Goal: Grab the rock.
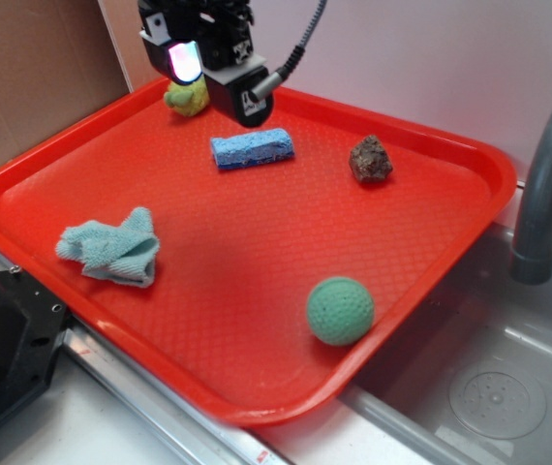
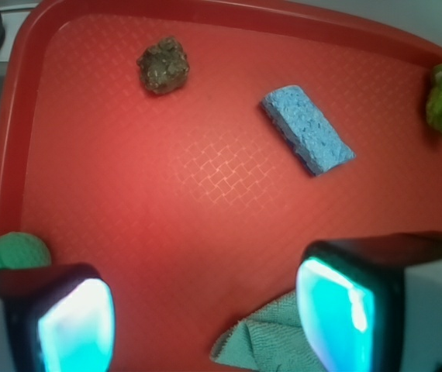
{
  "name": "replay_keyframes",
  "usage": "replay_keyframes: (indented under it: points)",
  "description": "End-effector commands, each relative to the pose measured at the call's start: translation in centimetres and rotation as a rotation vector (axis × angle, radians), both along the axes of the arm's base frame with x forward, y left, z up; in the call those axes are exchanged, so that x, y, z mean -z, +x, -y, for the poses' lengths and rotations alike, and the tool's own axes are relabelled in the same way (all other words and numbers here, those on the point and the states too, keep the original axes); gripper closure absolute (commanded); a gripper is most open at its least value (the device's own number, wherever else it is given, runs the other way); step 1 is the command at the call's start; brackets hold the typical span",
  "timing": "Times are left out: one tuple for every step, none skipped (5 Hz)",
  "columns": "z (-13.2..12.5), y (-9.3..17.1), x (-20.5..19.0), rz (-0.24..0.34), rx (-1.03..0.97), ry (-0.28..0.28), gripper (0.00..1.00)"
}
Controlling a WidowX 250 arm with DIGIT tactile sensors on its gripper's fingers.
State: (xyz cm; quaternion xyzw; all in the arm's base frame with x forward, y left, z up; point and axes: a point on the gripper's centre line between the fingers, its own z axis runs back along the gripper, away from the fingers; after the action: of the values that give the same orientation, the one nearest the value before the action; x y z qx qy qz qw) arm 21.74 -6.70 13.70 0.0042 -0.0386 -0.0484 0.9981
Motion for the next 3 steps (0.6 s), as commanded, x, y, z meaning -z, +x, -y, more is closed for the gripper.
replay_keyframes:
  points:
    - [2.4,9.4,6.1,0.043,0.076,0.074,0.0]
    - [3.3,12.2,8.6,0.063,0.126,0.072,0.0]
    - [3.1,12.4,9.0,0.115,0.113,0.063,0.0]
